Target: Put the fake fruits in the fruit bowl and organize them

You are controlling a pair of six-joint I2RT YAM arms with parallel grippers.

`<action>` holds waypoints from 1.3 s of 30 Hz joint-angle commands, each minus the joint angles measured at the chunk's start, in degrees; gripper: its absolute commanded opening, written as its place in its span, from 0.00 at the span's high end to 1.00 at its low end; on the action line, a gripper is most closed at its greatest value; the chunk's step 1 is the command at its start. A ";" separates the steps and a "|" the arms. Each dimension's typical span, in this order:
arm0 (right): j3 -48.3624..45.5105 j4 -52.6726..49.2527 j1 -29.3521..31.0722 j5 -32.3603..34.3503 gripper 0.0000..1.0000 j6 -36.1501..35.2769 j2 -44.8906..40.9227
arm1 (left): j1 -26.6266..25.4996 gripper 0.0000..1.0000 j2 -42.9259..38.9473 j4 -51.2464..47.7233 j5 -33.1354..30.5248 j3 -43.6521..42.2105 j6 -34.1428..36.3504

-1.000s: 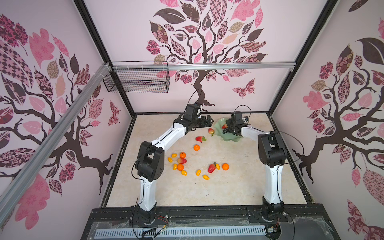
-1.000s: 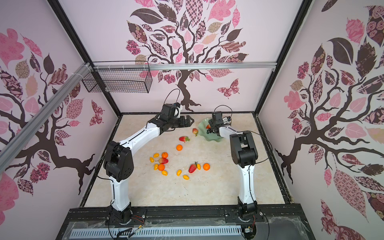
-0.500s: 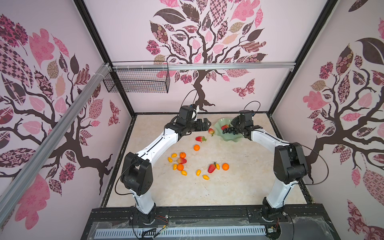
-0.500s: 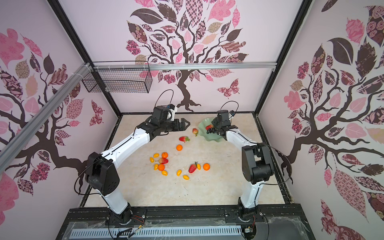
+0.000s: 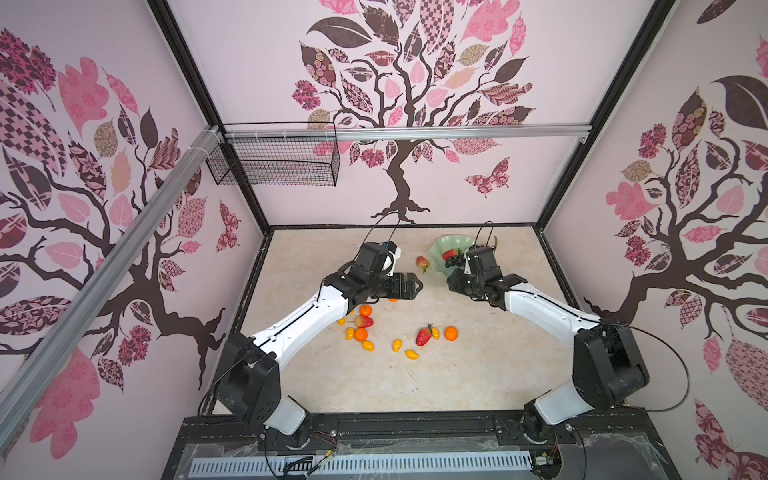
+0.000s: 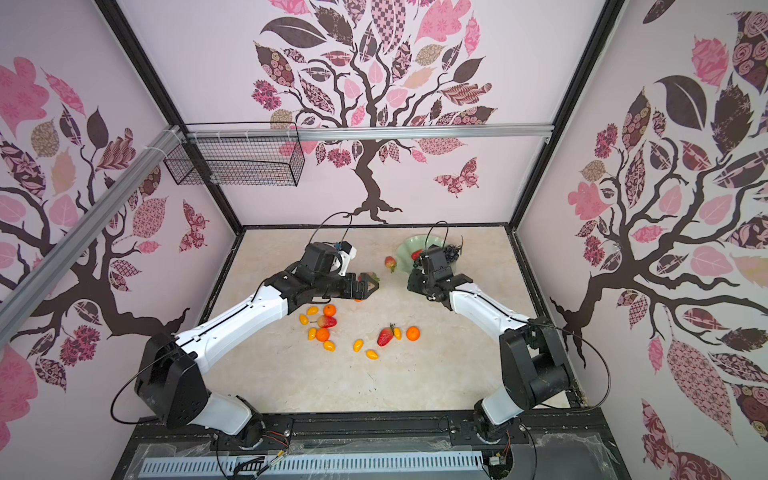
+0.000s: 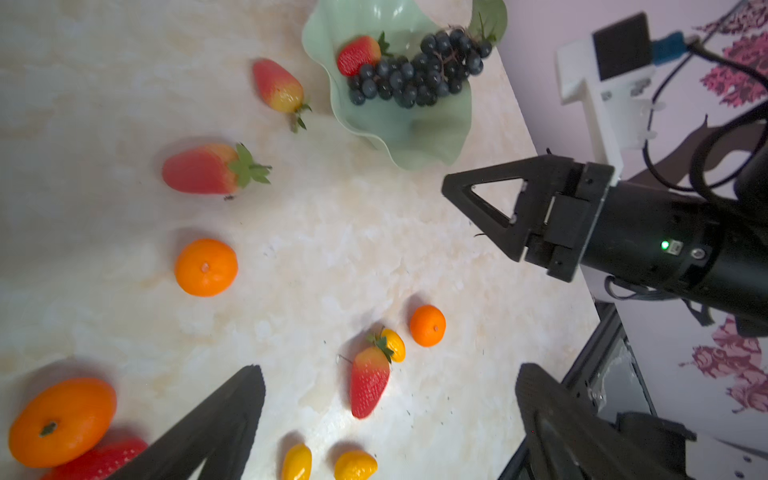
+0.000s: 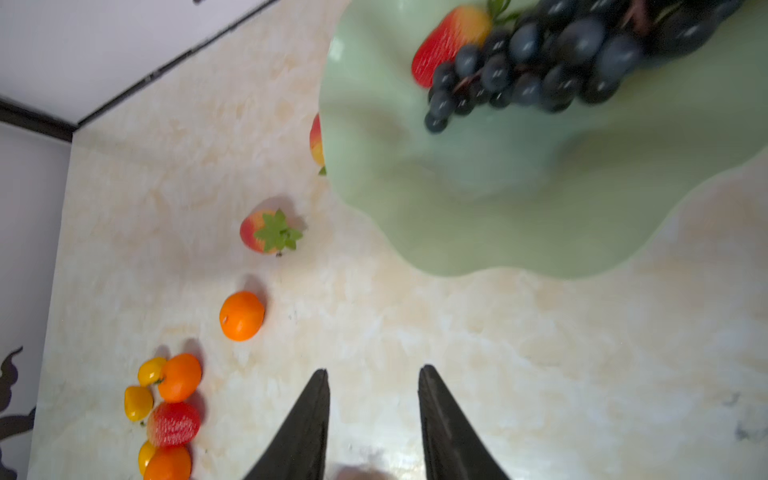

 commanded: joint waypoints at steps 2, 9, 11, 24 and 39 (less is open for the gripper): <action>-2.02 -7.52 3.86 -2.97 0.61 3.77 -2.11 | -4.13 0.01 -4.55 0.82 -3.81 -8.48 -3.40; -4.82 -6.30 9.74 -3.30 0.58 9.85 1.10 | -6.79 0.01 -10.96 6.73 -4.93 -18.59 -9.14; -4.25 -6.66 10.57 -3.44 0.51 10.02 3.24 | -6.79 0.01 -11.93 6.72 -5.06 -19.82 -9.39; -0.24 -7.21 10.98 -3.87 0.50 9.38 11.06 | -6.79 0.01 -11.85 4.46 -5.26 -19.11 -7.89; 1.47 -7.16 10.99 -5.48 0.60 8.01 14.73 | -6.79 0.02 -11.39 4.53 -4.97 -19.27 -8.58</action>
